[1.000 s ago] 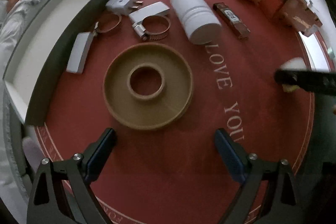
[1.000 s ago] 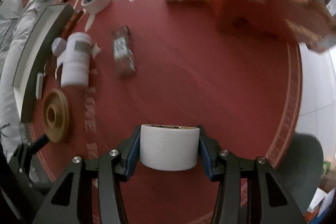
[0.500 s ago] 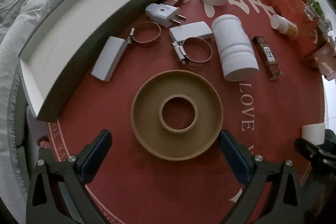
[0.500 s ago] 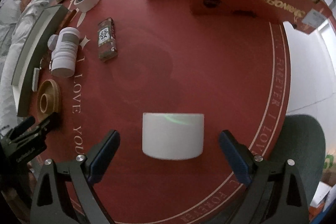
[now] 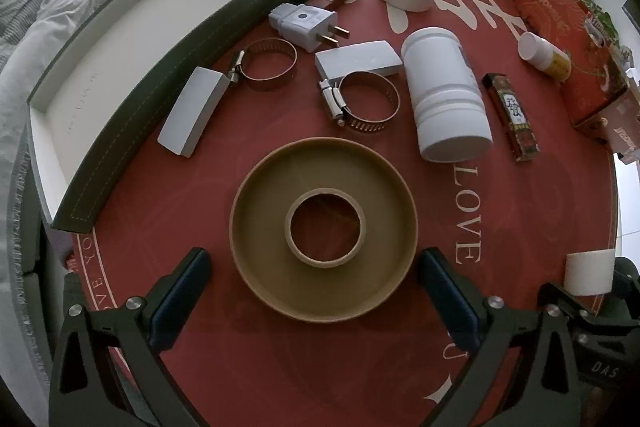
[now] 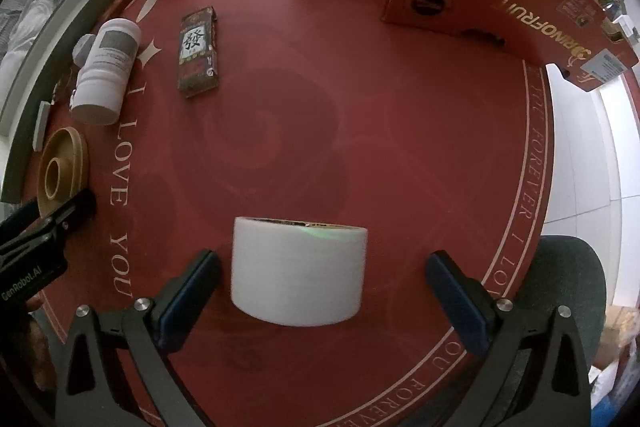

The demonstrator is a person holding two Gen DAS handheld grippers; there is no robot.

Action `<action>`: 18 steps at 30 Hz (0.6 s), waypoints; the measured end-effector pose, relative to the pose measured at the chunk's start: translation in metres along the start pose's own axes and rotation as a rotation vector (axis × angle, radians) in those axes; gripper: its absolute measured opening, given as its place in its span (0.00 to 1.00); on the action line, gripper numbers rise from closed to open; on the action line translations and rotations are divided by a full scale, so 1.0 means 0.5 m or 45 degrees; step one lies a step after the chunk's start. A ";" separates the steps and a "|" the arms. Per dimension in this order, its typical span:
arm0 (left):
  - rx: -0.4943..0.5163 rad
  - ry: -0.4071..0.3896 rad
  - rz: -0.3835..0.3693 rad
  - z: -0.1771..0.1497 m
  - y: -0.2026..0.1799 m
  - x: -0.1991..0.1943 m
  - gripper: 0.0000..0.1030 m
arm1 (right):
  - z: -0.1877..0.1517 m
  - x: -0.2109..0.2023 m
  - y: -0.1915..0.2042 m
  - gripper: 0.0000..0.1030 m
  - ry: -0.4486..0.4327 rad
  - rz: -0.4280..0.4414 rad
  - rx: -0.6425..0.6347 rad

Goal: Organize rigid objects

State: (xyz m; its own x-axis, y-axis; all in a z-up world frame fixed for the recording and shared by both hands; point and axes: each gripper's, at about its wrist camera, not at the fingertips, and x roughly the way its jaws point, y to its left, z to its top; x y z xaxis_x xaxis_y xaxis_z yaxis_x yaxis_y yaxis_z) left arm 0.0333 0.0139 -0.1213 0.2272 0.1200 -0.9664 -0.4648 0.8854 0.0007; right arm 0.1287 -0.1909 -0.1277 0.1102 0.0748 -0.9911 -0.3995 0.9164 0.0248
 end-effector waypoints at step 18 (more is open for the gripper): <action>0.026 0.037 0.015 0.000 -0.021 -0.020 1.00 | -0.004 -0.003 0.020 1.00 -0.009 -0.005 0.007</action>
State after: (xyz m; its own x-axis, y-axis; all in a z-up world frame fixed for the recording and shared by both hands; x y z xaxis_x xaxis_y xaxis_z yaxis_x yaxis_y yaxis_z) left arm 0.0358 0.0034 -0.1116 0.1968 0.1180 -0.9733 -0.4500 0.8929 0.0173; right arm 0.1226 -0.1828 -0.1264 0.1180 0.0743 -0.9902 -0.3941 0.9188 0.0220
